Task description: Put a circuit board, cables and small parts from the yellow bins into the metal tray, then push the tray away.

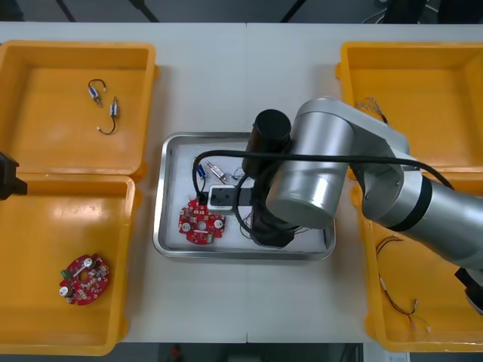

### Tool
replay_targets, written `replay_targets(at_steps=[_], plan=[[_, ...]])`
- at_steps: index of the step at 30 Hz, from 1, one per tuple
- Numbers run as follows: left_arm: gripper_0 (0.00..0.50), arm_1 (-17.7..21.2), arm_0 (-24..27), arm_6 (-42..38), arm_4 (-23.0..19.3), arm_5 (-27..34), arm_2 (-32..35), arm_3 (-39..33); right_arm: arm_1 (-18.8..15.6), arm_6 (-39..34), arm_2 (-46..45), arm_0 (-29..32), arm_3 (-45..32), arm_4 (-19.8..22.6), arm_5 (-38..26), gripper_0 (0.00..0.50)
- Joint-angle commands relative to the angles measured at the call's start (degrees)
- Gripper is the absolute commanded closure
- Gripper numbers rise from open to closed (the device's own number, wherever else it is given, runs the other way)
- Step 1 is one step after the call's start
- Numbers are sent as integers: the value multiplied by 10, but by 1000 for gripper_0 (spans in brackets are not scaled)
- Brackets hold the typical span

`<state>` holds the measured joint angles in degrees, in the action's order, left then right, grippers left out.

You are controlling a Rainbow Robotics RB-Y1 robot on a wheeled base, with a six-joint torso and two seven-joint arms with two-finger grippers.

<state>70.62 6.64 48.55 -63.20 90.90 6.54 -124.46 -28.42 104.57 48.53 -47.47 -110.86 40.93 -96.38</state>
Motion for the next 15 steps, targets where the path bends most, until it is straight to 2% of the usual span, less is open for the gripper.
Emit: replay_targets(at_steps=[1,15], plan=[[0,27,-8,-23,5,-6,19,-2,28,-12,28,-16,-7,-17,-9,0],[0,27,-8,-23,5,-6,19,-2,64,-67,65,26,-10,-90,-14,0]])
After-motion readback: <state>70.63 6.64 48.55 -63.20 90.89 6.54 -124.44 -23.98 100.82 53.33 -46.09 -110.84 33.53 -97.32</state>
